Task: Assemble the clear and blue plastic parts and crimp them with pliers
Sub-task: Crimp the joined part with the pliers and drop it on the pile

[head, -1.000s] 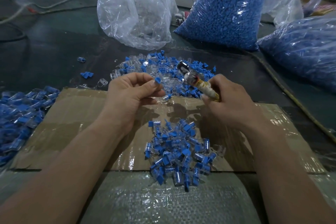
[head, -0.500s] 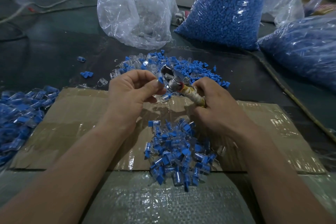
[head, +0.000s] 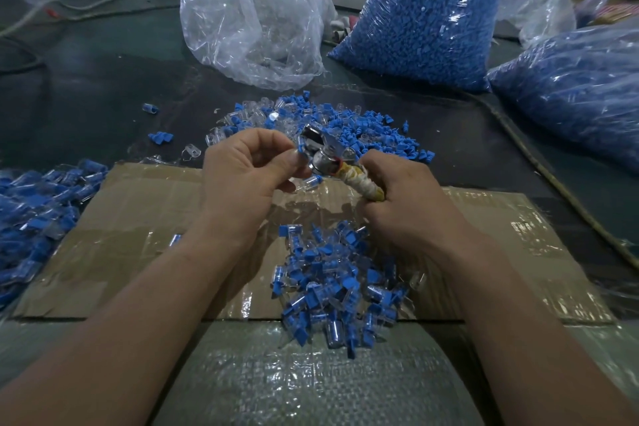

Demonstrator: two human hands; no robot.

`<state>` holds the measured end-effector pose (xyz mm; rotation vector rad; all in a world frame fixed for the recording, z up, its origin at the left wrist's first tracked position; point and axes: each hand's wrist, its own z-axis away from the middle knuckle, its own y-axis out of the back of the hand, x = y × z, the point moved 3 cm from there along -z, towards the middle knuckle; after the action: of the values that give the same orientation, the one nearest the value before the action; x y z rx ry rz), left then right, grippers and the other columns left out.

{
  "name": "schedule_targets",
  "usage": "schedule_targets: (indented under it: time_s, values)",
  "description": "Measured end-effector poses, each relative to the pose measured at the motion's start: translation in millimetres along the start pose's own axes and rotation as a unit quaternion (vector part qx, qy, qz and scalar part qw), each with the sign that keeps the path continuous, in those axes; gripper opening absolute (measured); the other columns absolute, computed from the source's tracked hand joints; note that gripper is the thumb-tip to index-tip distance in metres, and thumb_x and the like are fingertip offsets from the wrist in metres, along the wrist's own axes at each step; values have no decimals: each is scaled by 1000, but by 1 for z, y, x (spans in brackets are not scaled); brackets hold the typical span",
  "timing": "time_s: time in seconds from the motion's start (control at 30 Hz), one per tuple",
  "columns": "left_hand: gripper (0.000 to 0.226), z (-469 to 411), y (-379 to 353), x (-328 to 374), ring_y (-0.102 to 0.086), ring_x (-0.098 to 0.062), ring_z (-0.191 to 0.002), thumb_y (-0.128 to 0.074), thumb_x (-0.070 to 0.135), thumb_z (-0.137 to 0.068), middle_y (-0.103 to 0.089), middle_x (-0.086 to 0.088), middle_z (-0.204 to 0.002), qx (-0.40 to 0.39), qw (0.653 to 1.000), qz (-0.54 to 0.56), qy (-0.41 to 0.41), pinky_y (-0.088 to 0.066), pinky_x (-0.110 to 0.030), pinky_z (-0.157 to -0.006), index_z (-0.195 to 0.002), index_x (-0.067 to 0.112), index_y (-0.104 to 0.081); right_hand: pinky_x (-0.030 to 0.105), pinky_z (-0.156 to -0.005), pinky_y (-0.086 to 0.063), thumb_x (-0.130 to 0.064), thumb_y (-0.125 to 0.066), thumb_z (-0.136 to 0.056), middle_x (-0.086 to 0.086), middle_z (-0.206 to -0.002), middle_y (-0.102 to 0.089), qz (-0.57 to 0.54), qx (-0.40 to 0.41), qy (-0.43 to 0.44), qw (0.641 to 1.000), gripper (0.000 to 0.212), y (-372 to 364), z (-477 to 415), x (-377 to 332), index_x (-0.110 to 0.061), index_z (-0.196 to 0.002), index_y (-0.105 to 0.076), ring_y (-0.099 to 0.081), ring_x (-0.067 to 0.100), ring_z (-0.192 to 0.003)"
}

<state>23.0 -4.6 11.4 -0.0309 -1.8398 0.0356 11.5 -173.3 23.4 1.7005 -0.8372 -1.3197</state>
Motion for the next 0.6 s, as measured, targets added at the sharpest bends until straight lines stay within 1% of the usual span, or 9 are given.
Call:
schedule_targets:
  time_s: [0.13,0.27,0.43,0.53,0.6]
  values:
    - [16,1,-1,2,-64,-3,-56,-62,-3,-81,-67,8,-61,5,1000,-13,-3,-51,-15,-53,-76,12,-60,25,-58,-33,-10,-59,-74,-9,-74,-46,-13,3,-9,1000,20,0,0,-1,-22,-80,-46,-43,8,-69]
    - [16,2,0,3,-64,-3,-56,-61,-4,-81,-67,8,-60,8,1000,-15,1,-51,-14,-53,-76,12,-60,24,-57,-33,-9,-60,-74,-11,-73,-46,-8,3,-13,1000,21,0,0,-2,-23,-79,-46,-42,6,-68]
    - [17,2,0,2,-65,-5,-56,-62,-3,-81,-68,5,-62,11,1000,-10,9,-51,-15,-52,-75,13,-61,30,-63,-42,-10,-60,-73,-9,-76,-50,-14,3,-22,1000,18,0,-1,-2,-21,-84,-50,-49,14,-74]
    - [17,2,0,2,-64,-5,-55,-62,-3,-81,-67,5,-62,13,1000,-16,7,-50,-14,-52,-75,14,-61,32,-65,-44,-10,-60,-74,-8,-77,-51,-6,6,-21,1000,18,-1,-1,-3,-19,-86,-52,-50,16,-76]
    - [18,1,1,1,-64,-4,-54,-62,-3,-81,-67,6,-61,18,1000,-12,6,-50,-14,-52,-74,14,-61,31,-64,-44,-10,-60,-74,-9,-75,-50,2,12,-17,1000,17,-1,-1,-3,-20,-86,-51,-50,15,-74]
